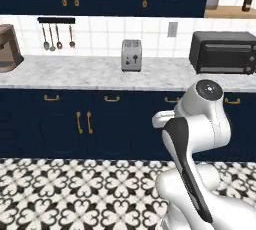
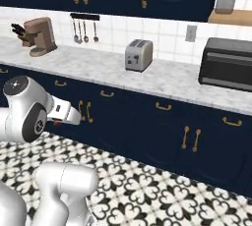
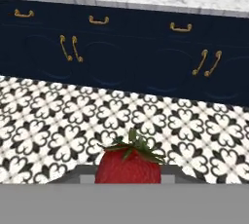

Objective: Take the strawberry from the fridge and place it on top of the pancake, located on the dining counter.

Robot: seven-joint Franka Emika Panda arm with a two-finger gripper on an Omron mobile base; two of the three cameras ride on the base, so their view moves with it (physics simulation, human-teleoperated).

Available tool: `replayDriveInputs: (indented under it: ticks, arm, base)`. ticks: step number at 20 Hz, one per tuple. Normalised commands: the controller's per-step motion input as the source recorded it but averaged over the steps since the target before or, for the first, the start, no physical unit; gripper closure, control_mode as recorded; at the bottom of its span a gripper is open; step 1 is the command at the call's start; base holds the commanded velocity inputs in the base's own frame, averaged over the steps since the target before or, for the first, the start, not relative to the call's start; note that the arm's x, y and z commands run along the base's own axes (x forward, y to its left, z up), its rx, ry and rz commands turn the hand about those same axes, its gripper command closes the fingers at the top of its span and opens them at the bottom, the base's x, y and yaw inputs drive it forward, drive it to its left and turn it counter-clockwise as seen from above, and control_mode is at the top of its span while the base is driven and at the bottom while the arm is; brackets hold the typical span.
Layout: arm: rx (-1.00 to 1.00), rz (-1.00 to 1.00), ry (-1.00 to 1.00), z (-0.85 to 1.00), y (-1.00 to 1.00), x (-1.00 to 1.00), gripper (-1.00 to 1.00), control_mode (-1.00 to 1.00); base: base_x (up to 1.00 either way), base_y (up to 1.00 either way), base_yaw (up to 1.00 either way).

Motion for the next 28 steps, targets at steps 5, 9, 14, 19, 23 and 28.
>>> replayDriveInputs:
  ticks: [5, 9, 14, 19, 23, 28]
  arm:
    - [0.0, 0.0, 0.0, 0.0, 0.0, 0.0, 1.0, 1.0]
    - [0.0, 0.0, 0.0, 0.0, 0.0, 0.0, 1.0, 1.0]
    - [0.0, 0.0, 0.0, 0.0, 0.0, 0.0, 1.0, 1.0]
    - [0.0, 0.0, 0.0, 0.0, 0.0, 0.0, 1.0, 1.0]
    - [0.0, 0.0, 0.0, 0.0, 0.0, 0.0, 1.0, 1.0]
    - [0.0, 0.0, 0.0, 0.0, 0.0, 0.0, 1.0, 1.0]
  base:
    - [-0.47, 0.89, 0.58]
    - [-0.23, 0.95, 0.57]
    - [-0.25, 0.85, 0.6]
    - [-0.45, 0.71, 0.66]
    - [-0.75, 0.54, 0.65]
    - [-0.66, 0.63, 0.63]
